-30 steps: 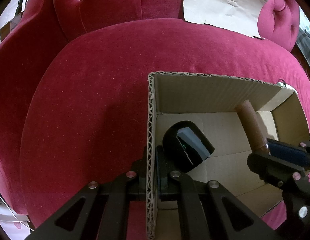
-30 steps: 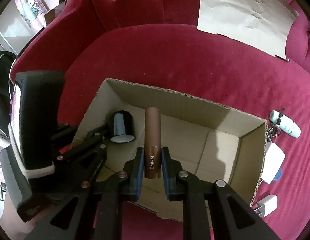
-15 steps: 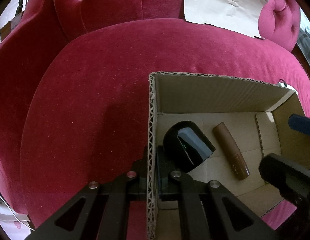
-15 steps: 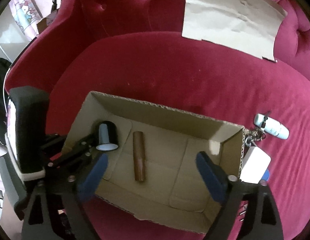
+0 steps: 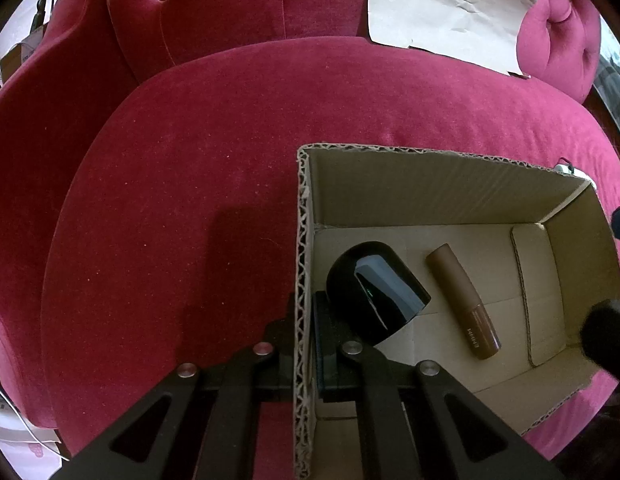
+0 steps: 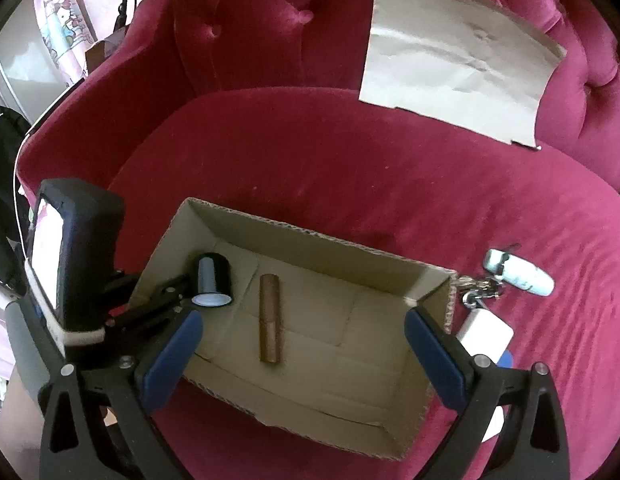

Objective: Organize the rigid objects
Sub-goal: 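Withdraw the right tool from the box toward the remaining items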

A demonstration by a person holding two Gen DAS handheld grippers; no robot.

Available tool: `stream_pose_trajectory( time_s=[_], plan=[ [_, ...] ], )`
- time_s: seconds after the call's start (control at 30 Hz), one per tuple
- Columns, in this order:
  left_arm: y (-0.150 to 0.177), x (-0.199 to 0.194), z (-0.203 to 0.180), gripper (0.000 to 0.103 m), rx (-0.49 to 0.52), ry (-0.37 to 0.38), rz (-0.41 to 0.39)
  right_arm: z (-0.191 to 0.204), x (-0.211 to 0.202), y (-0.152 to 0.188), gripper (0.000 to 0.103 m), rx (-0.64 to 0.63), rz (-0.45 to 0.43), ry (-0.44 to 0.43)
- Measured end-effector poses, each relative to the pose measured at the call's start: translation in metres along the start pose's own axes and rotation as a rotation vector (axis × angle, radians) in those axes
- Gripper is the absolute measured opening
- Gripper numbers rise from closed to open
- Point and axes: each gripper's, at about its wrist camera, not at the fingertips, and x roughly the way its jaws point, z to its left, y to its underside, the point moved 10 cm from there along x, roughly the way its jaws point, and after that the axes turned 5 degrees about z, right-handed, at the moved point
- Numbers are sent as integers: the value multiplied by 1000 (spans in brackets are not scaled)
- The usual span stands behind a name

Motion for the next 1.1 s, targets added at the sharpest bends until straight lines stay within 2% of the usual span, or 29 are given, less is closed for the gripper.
stream_pose_trajectory(
  time_s=[0.6,1.1],
  plan=[
    [-1,0,-1,5,1,-6,3,-54,-42,10,103,11,-45,76],
    [0,0,-1,5,1,-6,2,-126,-53,37,103,82,-9,177]
  ],
)
